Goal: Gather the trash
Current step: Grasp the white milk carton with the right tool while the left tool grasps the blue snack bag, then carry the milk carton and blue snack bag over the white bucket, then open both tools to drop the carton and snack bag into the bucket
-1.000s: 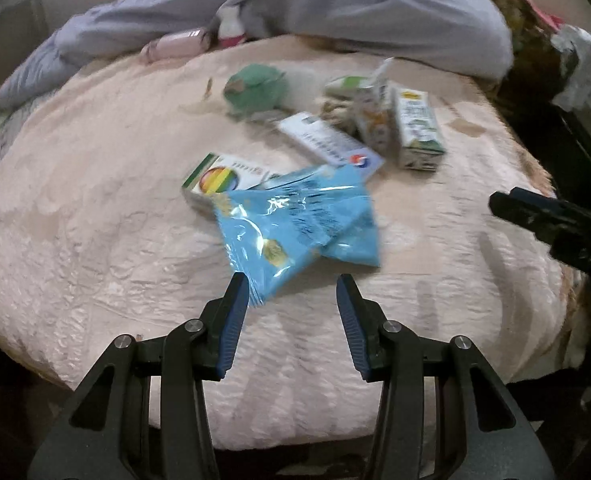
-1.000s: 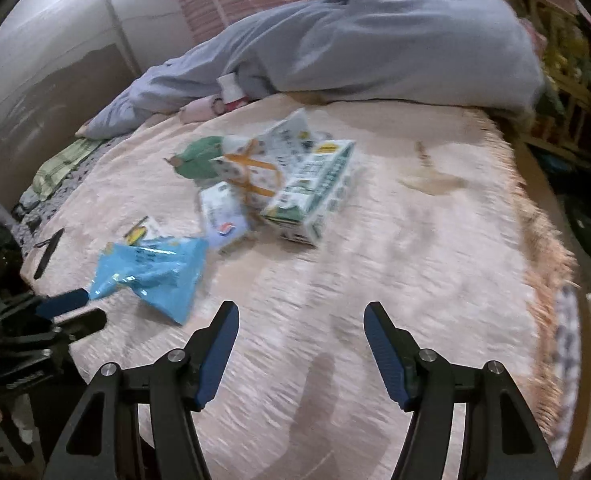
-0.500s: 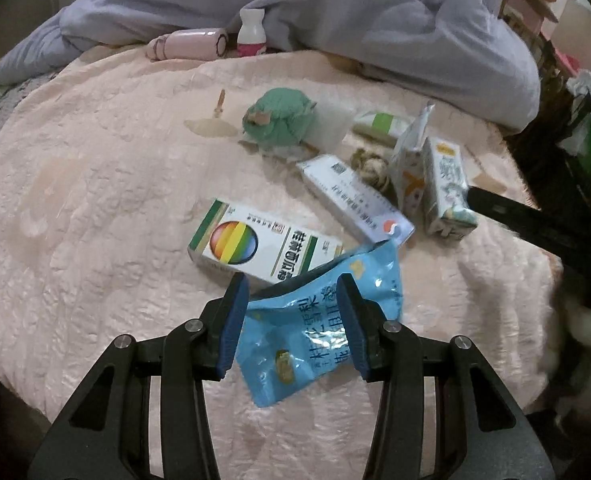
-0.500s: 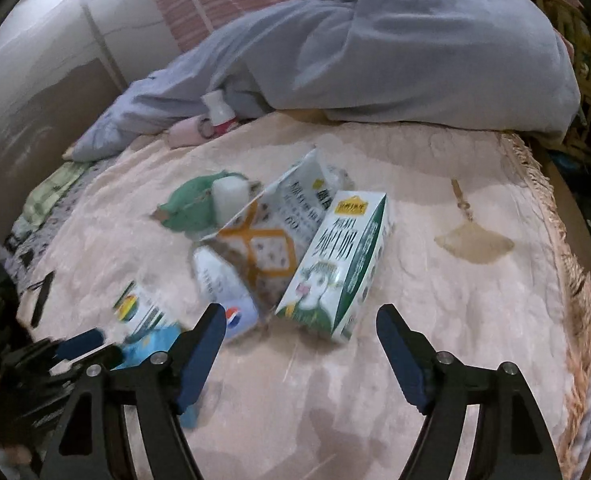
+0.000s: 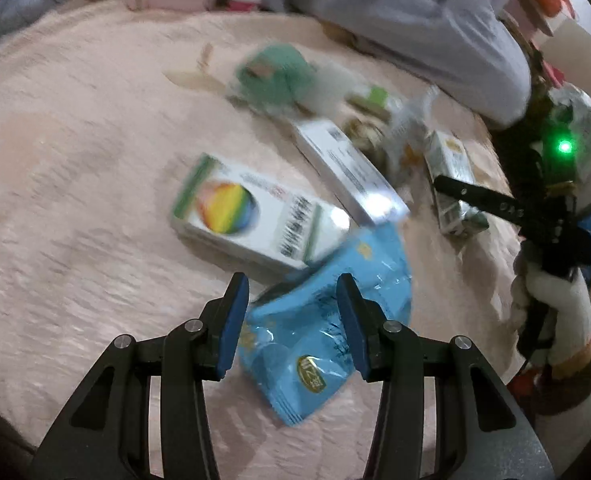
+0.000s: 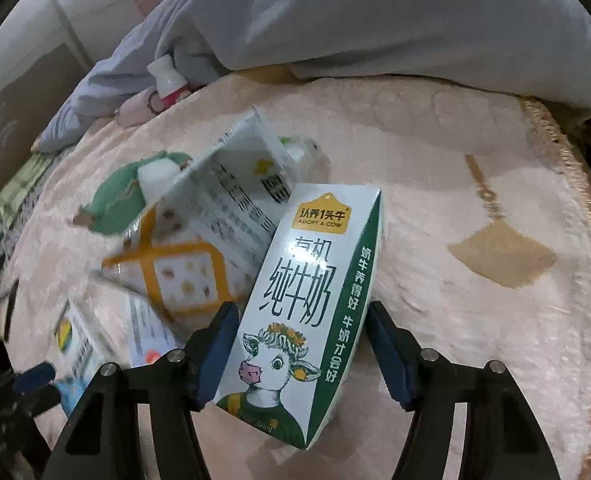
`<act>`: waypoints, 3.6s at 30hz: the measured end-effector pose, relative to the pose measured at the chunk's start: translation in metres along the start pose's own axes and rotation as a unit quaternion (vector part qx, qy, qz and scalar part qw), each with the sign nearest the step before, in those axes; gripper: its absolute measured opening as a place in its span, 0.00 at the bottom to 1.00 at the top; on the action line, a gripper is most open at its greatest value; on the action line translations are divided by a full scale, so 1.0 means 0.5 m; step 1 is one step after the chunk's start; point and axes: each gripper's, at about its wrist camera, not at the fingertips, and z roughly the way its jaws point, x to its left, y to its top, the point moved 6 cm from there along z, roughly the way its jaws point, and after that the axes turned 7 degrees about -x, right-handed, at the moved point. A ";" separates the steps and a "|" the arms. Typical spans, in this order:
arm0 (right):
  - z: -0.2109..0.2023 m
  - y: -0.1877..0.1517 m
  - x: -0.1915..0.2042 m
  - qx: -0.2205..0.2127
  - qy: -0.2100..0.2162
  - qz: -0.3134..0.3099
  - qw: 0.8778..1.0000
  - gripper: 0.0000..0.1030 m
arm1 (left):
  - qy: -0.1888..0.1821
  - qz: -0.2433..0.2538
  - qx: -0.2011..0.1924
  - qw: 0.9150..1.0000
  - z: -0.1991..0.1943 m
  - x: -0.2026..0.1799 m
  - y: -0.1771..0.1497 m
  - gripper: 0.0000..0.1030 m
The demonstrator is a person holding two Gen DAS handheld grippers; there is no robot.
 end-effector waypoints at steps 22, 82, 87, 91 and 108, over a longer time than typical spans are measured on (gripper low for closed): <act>-0.184 -0.170 -0.084 0.000 0.008 -0.034 0.999 0.61 | -0.091 -0.010 0.026 0.996 0.046 -0.181 -0.063 0.19; -0.471 -0.304 -0.526 -0.071 -0.132 0.097 0.984 0.50 | -0.191 0.168 0.018 0.967 0.114 -0.781 -0.075 0.08; -0.459 -0.349 -0.621 -0.055 -0.154 0.138 0.977 0.50 | -0.200 0.176 0.035 0.963 0.163 -0.844 -0.088 0.08; -0.445 -0.381 -0.674 -0.043 -0.159 0.166 0.972 0.50 | -0.203 0.184 0.049 0.961 0.200 -0.883 -0.106 0.08; -0.371 -0.476 -0.771 0.030 -0.148 0.265 0.952 0.50 | -0.195 0.186 0.083 0.959 0.297 -0.942 -0.159 0.20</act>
